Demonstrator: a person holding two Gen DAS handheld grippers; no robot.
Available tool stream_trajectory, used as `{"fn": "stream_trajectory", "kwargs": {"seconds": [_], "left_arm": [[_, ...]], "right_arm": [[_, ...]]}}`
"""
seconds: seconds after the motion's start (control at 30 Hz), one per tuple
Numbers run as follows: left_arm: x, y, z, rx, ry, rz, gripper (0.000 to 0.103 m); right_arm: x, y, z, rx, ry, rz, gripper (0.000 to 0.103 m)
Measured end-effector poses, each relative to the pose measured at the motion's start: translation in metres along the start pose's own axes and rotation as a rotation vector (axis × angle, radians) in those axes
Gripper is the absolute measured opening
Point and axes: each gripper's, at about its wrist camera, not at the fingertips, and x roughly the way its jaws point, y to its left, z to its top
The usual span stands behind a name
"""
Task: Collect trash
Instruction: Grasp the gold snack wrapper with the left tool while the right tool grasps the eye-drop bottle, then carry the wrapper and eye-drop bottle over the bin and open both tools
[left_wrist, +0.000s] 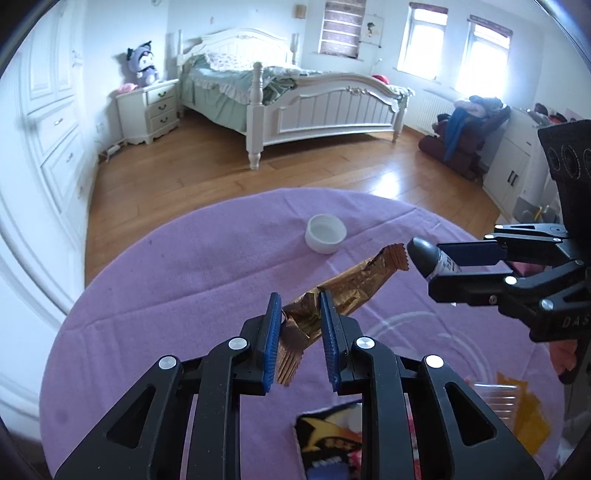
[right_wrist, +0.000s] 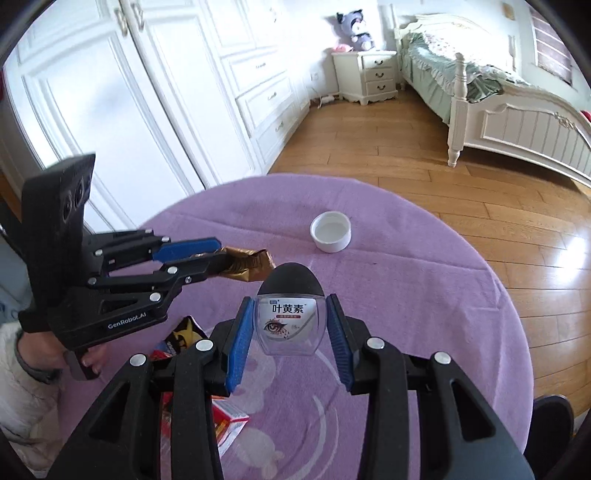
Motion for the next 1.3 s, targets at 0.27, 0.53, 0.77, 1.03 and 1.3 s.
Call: {"fn": "stream_trajectory", "kwargs": {"seconds": [0.27, 0.53, 0.77, 1.03, 1.3], "left_arm": [[-0.060, -0.081, 0.009, 0.041, -0.125, -0.039, 0.022], [-0.050, -0.190, 0.018, 0.131, -0.119, -0.140, 0.022], [-0.019, -0.277, 0.018, 0.195, -0.085, -0.228, 0.022], [0.023, -0.342, 0.010, 0.250, -0.007, -0.285, 0.022], [0.051, -0.379, 0.004, 0.290, 0.043, -0.296, 0.022]], "right_arm": [[-0.104, -0.044, -0.052, 0.245, -0.282, -0.059, 0.039], [-0.171, -0.101, -0.106, 0.397, -0.401, -0.199, 0.039], [-0.190, -0.150, -0.142, 0.504, -0.420, -0.257, 0.039], [-0.200, -0.191, -0.191, 0.618, -0.414, -0.279, 0.039], [-0.203, -0.213, -0.231, 0.696, -0.407, -0.268, 0.039]]}}
